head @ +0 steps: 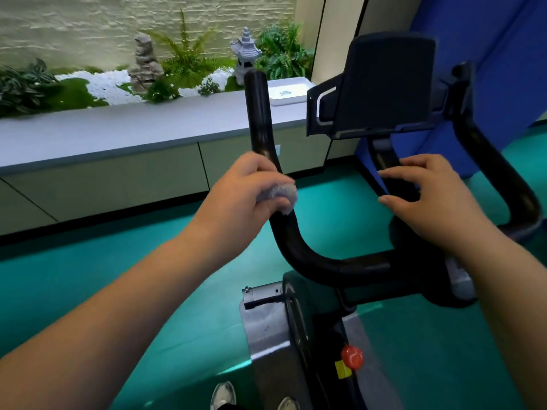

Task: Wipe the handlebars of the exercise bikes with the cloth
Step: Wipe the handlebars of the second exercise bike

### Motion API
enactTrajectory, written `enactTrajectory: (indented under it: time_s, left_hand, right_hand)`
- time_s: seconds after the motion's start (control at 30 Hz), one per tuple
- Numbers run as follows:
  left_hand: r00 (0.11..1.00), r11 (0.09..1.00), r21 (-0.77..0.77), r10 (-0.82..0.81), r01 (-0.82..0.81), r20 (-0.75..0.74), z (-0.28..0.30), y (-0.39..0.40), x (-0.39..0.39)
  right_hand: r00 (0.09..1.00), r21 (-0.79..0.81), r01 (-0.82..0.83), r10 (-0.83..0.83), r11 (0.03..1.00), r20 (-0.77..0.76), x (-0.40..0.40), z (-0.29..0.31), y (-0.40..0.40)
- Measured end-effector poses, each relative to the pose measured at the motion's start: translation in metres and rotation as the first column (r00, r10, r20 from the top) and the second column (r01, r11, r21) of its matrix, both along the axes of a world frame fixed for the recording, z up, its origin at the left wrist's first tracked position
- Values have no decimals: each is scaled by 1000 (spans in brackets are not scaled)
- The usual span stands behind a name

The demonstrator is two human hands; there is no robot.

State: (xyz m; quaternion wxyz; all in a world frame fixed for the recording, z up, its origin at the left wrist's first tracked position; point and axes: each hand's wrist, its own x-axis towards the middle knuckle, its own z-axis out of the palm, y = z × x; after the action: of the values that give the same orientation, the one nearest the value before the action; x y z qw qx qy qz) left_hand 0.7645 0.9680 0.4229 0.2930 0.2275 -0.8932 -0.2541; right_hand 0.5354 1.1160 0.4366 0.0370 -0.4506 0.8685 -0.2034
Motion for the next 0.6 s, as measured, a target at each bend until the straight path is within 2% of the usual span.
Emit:
enactTrajectory:
  time_s: [0.13, 0.33, 0.5, 0.6]
  left_hand:
    - [994, 994, -23, 105, -105, -9, 2, -6, -11]
    - [1000, 999, -47, -12, 13, 22, -3, 21, 4]
    - [992, 993, -42, 116, -114, 51, 6, 8, -16]
    - [998, 997, -69, 43, -39, 48, -2, 32, -3]
  right_hand:
    - [1000, -28, 9, -9, 1000, 6, -1, -4, 0]
    - [1000, -22, 27, -27, 999, 2, 2, -4, -1]
    - [999, -18, 28, -28, 999, -18, 6, -4, 1]
    - [999, -8, 14, -14, 1000, -40, 8, -5, 2]
